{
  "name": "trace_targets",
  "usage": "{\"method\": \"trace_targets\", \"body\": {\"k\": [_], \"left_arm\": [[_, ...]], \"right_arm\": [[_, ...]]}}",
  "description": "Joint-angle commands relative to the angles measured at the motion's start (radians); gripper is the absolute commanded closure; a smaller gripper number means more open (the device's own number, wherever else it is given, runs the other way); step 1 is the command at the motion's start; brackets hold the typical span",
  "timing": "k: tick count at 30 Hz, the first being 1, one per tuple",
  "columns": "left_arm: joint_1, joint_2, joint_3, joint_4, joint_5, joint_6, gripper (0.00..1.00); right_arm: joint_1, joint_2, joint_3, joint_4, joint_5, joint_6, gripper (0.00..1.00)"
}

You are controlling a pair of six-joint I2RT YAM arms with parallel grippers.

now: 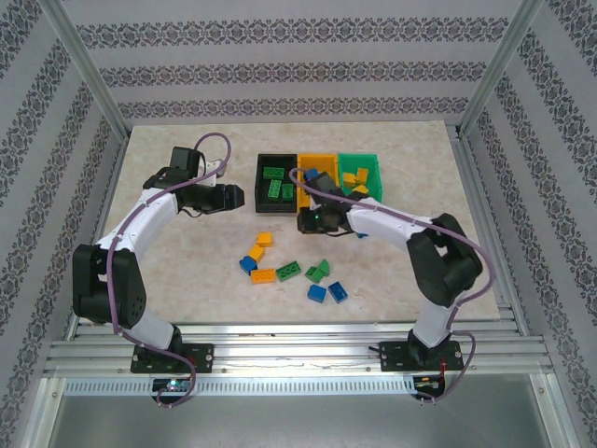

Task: Sort the legos into containers by color
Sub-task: Pick up the lego from the center of the table, then place the lego in the container.

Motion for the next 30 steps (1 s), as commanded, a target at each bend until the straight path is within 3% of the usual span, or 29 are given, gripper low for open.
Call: {"method": "trace_targets", "body": {"k": [1, 9, 17, 19, 22, 30], "left_arm": [[0.016, 0.011, 0.002, -0.006, 0.021, 0.006, 0.41], [0.016, 0.014, -0.001, -0.003, 0.024, 0.003, 0.41], [0.015, 0.04, 0.0, -0.005, 0.041, -0.001, 0.41], [0.015, 0.041, 0.002, -0.006, 0.043, 0.0, 0.41], [0.016, 0.044, 0.003, -0.009, 0.039, 0.003, 0.41], [0.016, 0.052, 0.007, -0.014, 0.037, 0.006, 0.41]], "right_arm": [[-0.057, -0.087, -0.028, 0.034, 0.0, 0.0, 0.94], [-0.258, -0.161, -0.023, 0.043, -0.033, -0.046, 0.93], [-0.416, -0.096, 0.036, 0.059, -0.073, -0.069, 0.9], [-0.436, -0.057, 0.078, 0.047, -0.078, -0.081, 0.8], [-0.452, -0.008, 0.143, 0.01, -0.111, -0.09, 0.53], [-0.411, 0.017, 0.116, 0.021, -0.114, -0.093, 0.47]]}}
